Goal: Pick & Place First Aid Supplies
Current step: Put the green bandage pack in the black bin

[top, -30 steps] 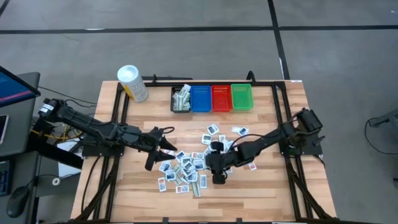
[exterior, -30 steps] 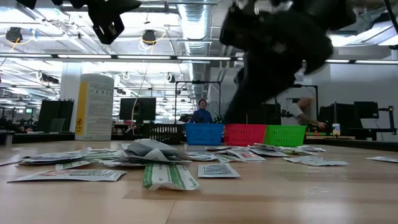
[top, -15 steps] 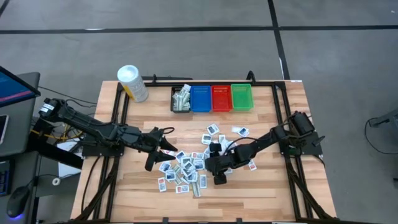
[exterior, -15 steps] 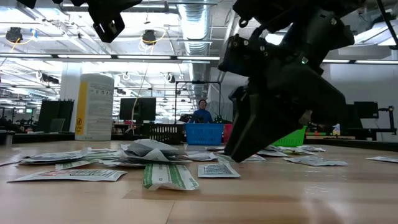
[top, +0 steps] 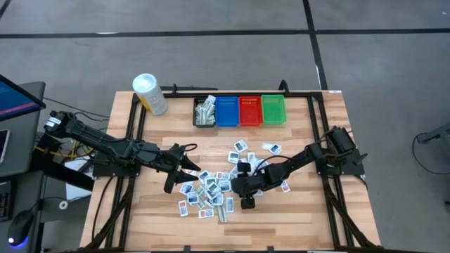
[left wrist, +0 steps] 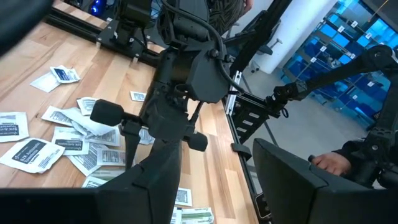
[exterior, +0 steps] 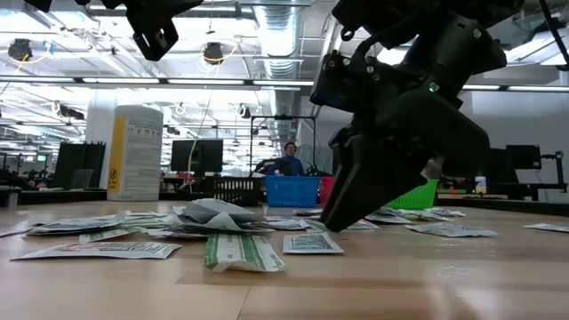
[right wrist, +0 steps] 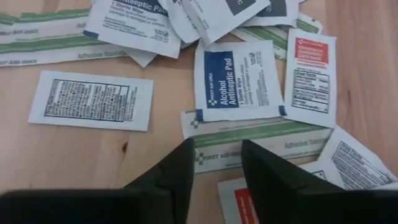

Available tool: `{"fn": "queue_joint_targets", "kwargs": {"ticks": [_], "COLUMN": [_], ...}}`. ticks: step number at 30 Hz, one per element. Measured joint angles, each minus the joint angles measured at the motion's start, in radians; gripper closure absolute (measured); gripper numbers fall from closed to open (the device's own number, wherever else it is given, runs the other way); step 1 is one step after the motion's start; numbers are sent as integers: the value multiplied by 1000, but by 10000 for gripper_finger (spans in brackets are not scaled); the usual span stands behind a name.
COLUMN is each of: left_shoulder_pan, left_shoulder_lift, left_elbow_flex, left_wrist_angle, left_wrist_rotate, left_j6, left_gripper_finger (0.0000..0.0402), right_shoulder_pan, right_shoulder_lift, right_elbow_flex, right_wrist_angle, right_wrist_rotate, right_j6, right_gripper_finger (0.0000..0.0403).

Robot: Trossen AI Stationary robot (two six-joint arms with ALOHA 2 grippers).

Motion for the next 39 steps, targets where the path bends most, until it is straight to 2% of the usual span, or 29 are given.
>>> {"fn": "queue_joint_targets", "kwargs": {"ticks": [11,15,23,39], "left_shoulder_pan": [0,0,0,0], "left_shoulder_lift": [0,0,0,0], "left_elbow_flex": [0,0,0,0], "left_wrist_angle": [0,0,0,-1], "left_wrist_rotate": [0,0,0,0], "left_j6": [0,0,0,0], "left_gripper_finger": [202,202,202,202], "right_shoulder_pan": [-10,-10,-9,-13], "right_shoulder_lift": [1,1,-51,-368], "right_elbow_flex": [-1,0,25,39], "right_wrist_angle": [2,2,-27,-3], "right_wrist_rotate": [-35,-38,-129,-120], "right_j6": [130,177,202,199], "right_gripper_finger": [396,392,398,401]}}
